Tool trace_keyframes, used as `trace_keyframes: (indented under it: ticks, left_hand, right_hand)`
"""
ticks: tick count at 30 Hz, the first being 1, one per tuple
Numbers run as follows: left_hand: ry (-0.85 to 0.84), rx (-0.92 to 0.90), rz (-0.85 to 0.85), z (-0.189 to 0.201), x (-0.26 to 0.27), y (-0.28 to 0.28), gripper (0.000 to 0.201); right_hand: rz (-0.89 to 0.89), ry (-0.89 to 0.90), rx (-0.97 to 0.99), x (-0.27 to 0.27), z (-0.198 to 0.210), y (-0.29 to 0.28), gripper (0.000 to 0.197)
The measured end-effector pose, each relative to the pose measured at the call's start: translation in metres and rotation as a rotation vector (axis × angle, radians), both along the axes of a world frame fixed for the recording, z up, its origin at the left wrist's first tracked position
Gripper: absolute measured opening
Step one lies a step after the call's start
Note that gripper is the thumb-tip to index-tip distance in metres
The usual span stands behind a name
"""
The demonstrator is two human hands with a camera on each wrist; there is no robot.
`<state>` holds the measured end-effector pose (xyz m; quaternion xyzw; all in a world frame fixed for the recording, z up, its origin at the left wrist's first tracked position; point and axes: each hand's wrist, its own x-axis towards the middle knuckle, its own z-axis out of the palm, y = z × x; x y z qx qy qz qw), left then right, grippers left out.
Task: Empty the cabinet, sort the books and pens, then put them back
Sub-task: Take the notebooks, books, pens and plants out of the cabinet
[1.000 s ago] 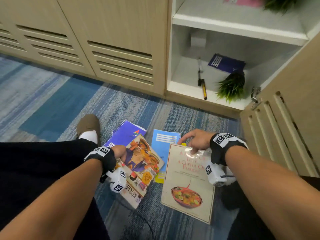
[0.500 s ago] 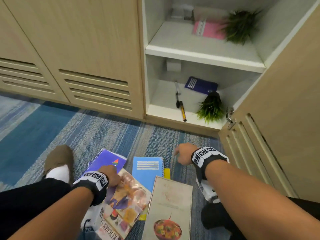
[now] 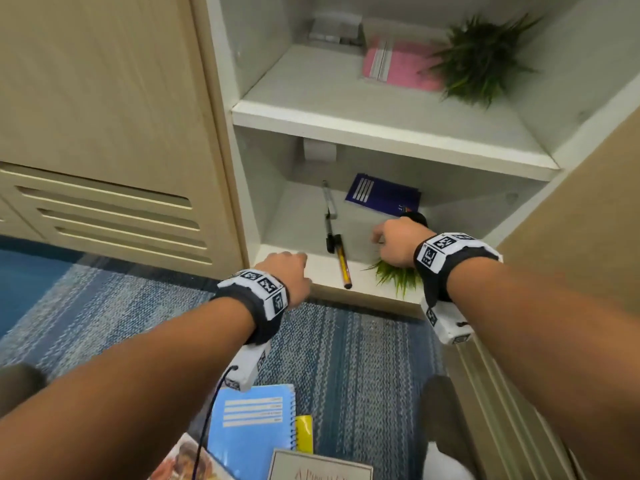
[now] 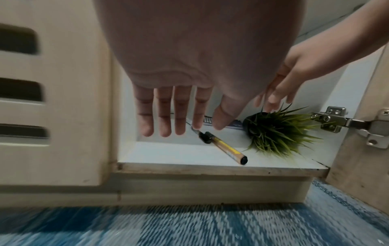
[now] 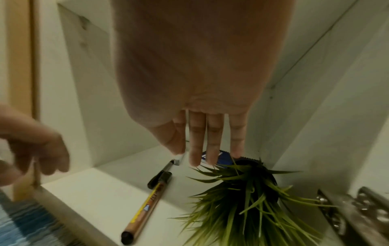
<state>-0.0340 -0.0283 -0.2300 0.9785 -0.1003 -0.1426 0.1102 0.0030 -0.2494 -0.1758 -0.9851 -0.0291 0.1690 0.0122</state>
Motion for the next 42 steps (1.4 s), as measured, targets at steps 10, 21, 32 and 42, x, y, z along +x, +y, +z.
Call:
trace_keyframes:
  ticks: [10, 21, 32, 42]
  left_hand:
    - [-0.122, 0.092, -0.185, -0.075, 0.109, -0.075, 0.084]
    - [-0.298, 0.051, -0.269, -0.118, 0.181, -0.066, 0.094]
    - [-0.359, 0.102, -0.137, -0.105, 0.179, -0.063, 0.05]
    - [-0.119, -0.056, 0.243, -0.093, 0.138, -0.039, 0.053]
  right_hand:
    - [0.017, -0.332, -0.189, 0.12, -0.051, -0.006, 0.03]
    - [-0.177, -0.009, -0.129, 0.203, -0.134, -0.048, 0.078]
    - [-0.086, -0.007, -0.016, 0.16, -0.128, -0.03, 0.07]
    - [0.349, -0.079, -0.243, 0.092, -0.114, 0.008, 0.057]
